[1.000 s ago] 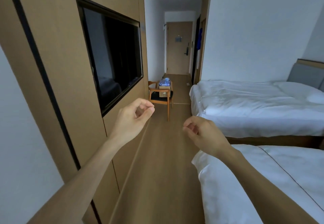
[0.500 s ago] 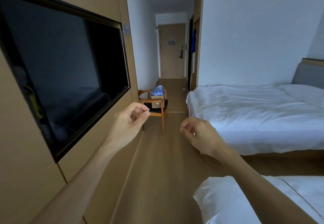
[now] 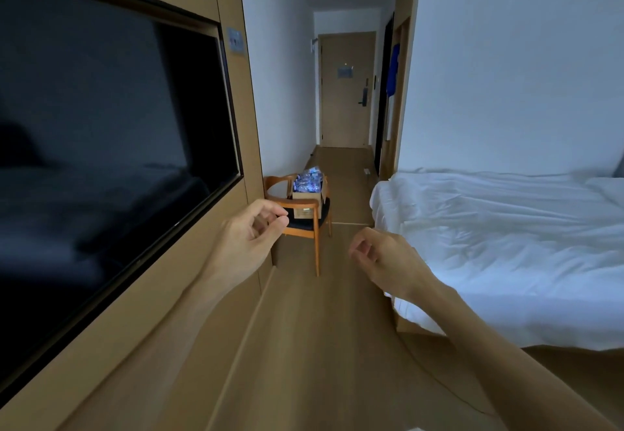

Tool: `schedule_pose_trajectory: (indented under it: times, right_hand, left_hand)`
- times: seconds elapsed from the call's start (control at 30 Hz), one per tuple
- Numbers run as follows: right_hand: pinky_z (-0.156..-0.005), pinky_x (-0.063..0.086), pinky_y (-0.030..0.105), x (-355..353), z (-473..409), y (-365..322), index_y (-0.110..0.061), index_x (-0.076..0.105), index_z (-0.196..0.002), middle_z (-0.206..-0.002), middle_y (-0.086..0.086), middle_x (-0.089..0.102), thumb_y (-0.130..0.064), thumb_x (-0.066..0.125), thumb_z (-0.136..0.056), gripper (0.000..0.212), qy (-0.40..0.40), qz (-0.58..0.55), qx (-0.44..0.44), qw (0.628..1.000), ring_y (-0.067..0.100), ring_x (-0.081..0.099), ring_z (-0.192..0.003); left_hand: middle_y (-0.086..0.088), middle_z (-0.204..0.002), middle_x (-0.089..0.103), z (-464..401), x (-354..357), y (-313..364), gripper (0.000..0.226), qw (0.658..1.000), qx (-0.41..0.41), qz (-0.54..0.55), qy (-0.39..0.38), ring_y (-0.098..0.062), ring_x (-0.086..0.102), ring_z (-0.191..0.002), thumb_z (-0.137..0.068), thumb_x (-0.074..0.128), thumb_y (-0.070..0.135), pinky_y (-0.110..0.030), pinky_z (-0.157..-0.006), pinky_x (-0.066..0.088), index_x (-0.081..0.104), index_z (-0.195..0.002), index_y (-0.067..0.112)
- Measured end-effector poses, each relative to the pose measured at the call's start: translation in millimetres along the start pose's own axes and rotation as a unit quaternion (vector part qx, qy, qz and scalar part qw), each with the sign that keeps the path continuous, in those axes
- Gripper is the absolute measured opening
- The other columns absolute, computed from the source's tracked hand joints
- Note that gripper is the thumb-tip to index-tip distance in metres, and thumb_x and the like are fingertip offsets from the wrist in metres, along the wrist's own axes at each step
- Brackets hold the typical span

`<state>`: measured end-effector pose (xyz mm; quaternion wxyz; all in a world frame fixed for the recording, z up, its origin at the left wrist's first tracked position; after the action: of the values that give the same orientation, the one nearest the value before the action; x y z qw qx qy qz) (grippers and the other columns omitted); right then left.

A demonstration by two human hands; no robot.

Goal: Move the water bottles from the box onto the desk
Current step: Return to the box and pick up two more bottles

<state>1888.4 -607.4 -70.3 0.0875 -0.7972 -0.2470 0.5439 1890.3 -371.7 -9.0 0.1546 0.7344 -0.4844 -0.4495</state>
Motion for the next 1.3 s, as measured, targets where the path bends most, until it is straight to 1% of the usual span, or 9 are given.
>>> schedule_pose_trajectory:
  times: [0.13,0.23,0.43,0.57,0.7,0.8,0.93,1.1,1.3]
  right_hand:
    - [-0.067,0.053,0.024,22.1,-77.9,39.4,-0.037,0.057,-0.092,-0.089,-0.021,0.058,-0.031,0.054,-0.095,0.008,0.001,0.011,0.000,1.000,-0.003,0.057,-0.078]
    - [-0.066,0.052,0.023,34.5,-144.7,66.6,-0.037,0.053,-0.090,-0.089,-0.018,0.058,-0.031,0.054,-0.096,0.008,0.004,0.010,0.000,1.000,-0.002,0.056,-0.075]
    - [-0.068,0.056,0.032,51.4,-262.3,125.7,-0.028,0.056,-0.090,-0.086,-0.013,0.059,-0.036,0.054,-0.096,0.010,0.018,0.024,0.020,0.999,0.005,0.059,-0.075]
    - [-0.068,0.056,0.032,62.1,-325.0,174.0,-0.023,0.062,-0.093,-0.088,-0.010,0.061,-0.040,0.051,-0.095,0.021,0.022,0.029,0.043,0.998,0.006,0.059,-0.075]
    - [-0.069,0.054,0.028,81.8,-381.0,225.5,-0.027,0.061,-0.093,-0.089,-0.014,0.058,-0.040,0.054,-0.093,0.015,0.019,0.020,0.045,0.999,0.004,0.058,-0.077]
    - [-0.073,0.055,0.031,100.6,-427.8,269.0,-0.029,0.060,-0.095,-0.093,-0.014,0.057,-0.042,0.054,-0.093,0.014,0.015,0.005,0.041,0.999,0.004,0.059,-0.081]
    - [-0.076,0.055,0.033,118.1,-504.9,327.5,-0.031,0.059,-0.095,-0.095,-0.015,0.057,-0.046,0.052,-0.091,0.017,0.023,-0.015,0.033,0.999,0.004,0.058,-0.086]
    - [-0.076,0.057,0.035,139.3,-602.5,382.6,-0.032,0.059,-0.100,-0.097,-0.016,0.055,-0.048,0.055,-0.090,0.019,-0.002,-0.039,0.028,0.999,0.005,0.059,-0.085]
    - [-0.076,0.056,0.037,172.9,-692.1,438.8,-0.032,0.059,-0.100,-0.096,-0.015,0.055,-0.044,0.056,-0.090,0.015,-0.029,-0.051,0.010,0.998,0.004,0.058,-0.085]
  left_hand:
    - [0.009,-0.087,0.063,-71.4,27.5,-50.1,0.006,1.000,0.005,0.007,0.008,-0.011,0.056,-0.080,-0.092,0.061,0.029,-0.023,-0.065,0.046,0.064,-0.095,0.033]
    - [0.012,-0.086,0.062,-136.4,45.1,-88.6,0.007,1.000,0.008,0.002,0.008,-0.008,0.056,-0.081,-0.092,0.061,0.030,-0.017,-0.063,0.044,0.064,-0.098,0.032]
    - [0.013,-0.089,0.063,-262.1,81.8,-151.6,0.006,1.000,0.009,0.007,-0.005,-0.003,0.055,-0.081,-0.092,0.061,0.028,-0.008,-0.065,0.041,0.064,-0.097,0.030]
    - [0.012,-0.090,0.062,-329.1,115.7,-192.4,0.007,1.000,0.014,0.010,-0.021,-0.006,0.057,-0.076,-0.092,0.061,0.030,-0.011,-0.062,0.043,0.062,-0.098,0.033]
    - [0.010,-0.089,0.060,-385.1,156.3,-235.8,0.009,0.999,0.016,0.013,-0.034,-0.008,0.056,-0.074,-0.091,0.062,0.031,-0.014,-0.060,0.043,0.062,-0.099,0.033]
    - [0.007,-0.091,0.059,-430.9,190.0,-270.7,0.010,0.999,0.006,0.010,-0.040,-0.007,0.056,-0.073,-0.090,0.064,0.030,-0.012,-0.060,0.044,0.062,-0.100,0.031]
    - [0.009,-0.095,0.061,-504.4,232.2,-307.4,0.015,0.999,0.013,-0.010,-0.049,-0.004,0.056,-0.076,-0.089,0.066,0.028,-0.008,-0.064,0.042,0.062,-0.104,0.028]
    - [0.013,-0.099,0.060,-598.6,267.1,-352.8,0.019,0.999,-0.003,-0.026,-0.039,-0.007,0.058,-0.081,-0.089,0.065,0.029,-0.025,-0.069,0.051,0.062,-0.108,0.026]
    - [0.011,-0.099,0.061,-679.8,306.6,-416.2,0.017,0.998,-0.052,-0.025,-0.017,-0.005,0.059,-0.080,-0.089,0.065,0.030,-0.022,-0.073,0.048,0.063,-0.106,0.027]
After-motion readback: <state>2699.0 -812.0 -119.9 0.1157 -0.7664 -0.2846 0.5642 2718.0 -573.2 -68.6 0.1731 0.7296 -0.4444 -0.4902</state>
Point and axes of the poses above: each hand's wrist, its own z-axis away from the middle knuckle, its own x-axis out of the palm, y = z × x, the point moved 7 cm from there along -z, towards the middle knuckle
